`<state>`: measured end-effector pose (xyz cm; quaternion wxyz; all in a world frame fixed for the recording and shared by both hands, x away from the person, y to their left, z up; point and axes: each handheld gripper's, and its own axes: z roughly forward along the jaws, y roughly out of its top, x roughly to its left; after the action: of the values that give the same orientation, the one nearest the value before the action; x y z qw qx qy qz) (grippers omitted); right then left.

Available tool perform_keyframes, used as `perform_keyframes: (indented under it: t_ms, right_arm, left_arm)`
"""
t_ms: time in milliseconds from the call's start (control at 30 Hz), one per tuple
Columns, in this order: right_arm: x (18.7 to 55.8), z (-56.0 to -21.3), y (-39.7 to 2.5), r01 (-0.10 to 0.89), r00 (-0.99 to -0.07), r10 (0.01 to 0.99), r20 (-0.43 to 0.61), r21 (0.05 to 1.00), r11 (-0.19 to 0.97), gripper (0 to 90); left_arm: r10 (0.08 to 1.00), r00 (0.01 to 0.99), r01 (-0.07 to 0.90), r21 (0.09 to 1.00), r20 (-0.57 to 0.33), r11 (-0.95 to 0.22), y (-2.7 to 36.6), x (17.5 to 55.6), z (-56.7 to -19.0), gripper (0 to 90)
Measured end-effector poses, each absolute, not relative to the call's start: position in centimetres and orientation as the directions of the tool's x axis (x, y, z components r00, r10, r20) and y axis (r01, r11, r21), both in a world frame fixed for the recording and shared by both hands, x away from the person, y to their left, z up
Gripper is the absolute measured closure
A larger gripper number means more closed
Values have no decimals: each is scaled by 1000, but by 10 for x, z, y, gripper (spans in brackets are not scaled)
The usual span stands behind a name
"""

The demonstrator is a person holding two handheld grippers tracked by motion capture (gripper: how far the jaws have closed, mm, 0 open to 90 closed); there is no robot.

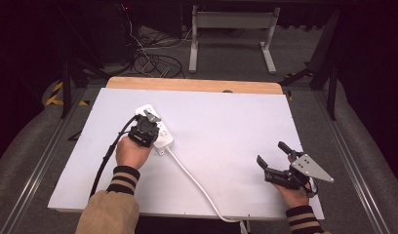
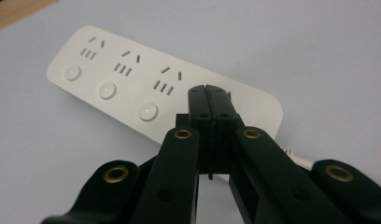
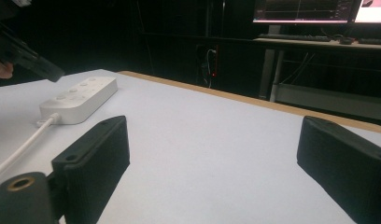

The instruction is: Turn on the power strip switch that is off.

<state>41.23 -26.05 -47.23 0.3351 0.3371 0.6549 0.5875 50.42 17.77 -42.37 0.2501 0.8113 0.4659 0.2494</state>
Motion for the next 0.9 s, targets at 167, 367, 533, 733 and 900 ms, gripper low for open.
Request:
perform_keyframes:
  t_ms: [167,367,533,733,900]
  right_arm:
    - [412,-473,-260,56,-555,831,-29,996,72,93]
    - [412,-473,-259,62,-560,828,-23,996,70,84]
    - [411,-473,-259,55,-571,821,-12,997,53,26]
    - [411,-472,-260,39,-589,808,-6,999,36,23]
    - [410,-471,-261,40,-586,811,-7,999,37,24]
  left_arm:
    - [887,439,674,598,147,-433,179,512,-433,900]
    - [890,439,670,616,123,-415,178,513,-432,900]
    - [891,434,679,603,131,-420,180,516,-436,900]
    - [888,436,684,588,144,-432,178,517,-439,900]
    - [890,431,685,587,151,-431,180,518,-437,900]
